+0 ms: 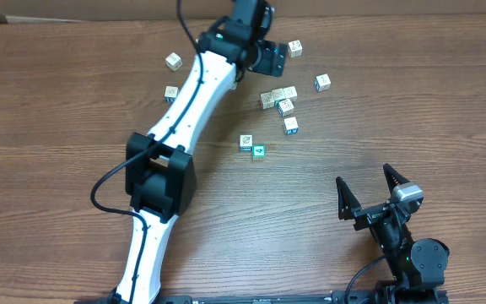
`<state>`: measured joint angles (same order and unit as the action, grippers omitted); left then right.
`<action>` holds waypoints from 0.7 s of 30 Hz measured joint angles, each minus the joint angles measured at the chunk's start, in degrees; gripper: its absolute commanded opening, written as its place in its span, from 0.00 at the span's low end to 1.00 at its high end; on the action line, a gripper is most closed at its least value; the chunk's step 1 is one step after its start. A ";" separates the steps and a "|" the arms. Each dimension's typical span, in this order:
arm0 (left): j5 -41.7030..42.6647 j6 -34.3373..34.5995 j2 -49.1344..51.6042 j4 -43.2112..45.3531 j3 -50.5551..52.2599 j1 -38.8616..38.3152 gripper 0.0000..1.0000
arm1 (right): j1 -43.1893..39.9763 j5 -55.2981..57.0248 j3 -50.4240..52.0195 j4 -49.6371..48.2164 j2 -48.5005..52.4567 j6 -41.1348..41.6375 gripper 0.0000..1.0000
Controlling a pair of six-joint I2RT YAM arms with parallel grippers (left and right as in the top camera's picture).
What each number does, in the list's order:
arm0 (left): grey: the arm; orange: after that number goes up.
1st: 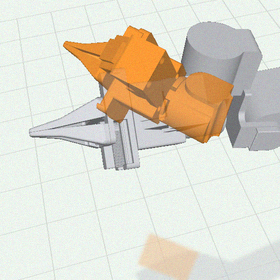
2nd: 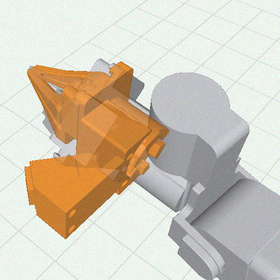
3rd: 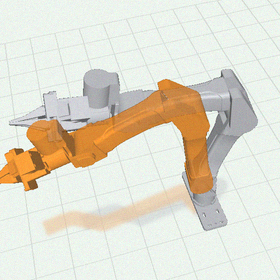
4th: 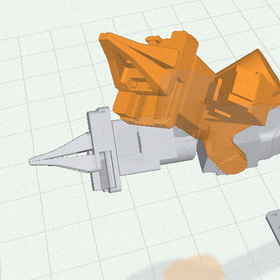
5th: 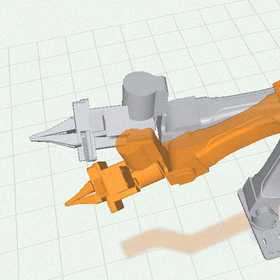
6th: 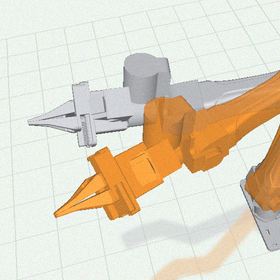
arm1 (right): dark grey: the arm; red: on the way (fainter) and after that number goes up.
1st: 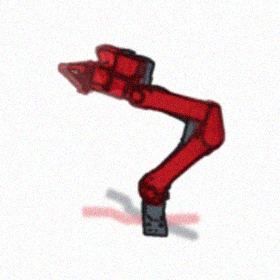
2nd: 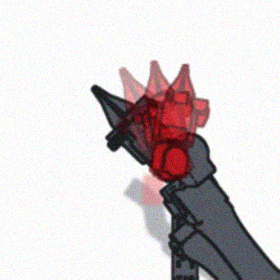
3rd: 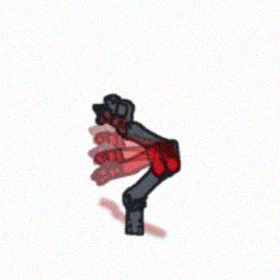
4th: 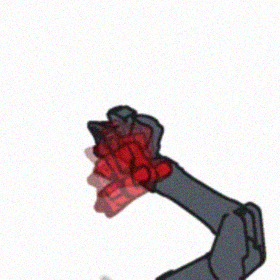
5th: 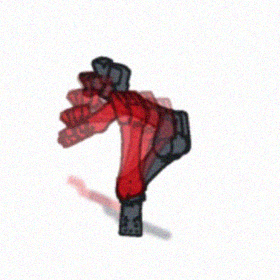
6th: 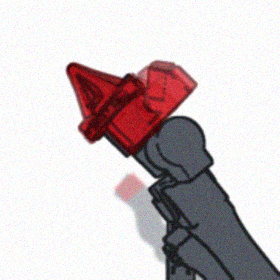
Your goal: Form a circle
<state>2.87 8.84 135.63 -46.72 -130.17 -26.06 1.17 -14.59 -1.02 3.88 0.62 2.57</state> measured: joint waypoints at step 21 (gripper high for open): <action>-16.41 25.05 0.00 -40.30 -0.37 1.55 1.00 | 0.00 0.00 0.00 -0.02 0.00 0.00 1.00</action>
<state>-13.54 33.89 135.63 -87.02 -130.54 -24.51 1.17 -14.59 -1.02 3.86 0.62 2.57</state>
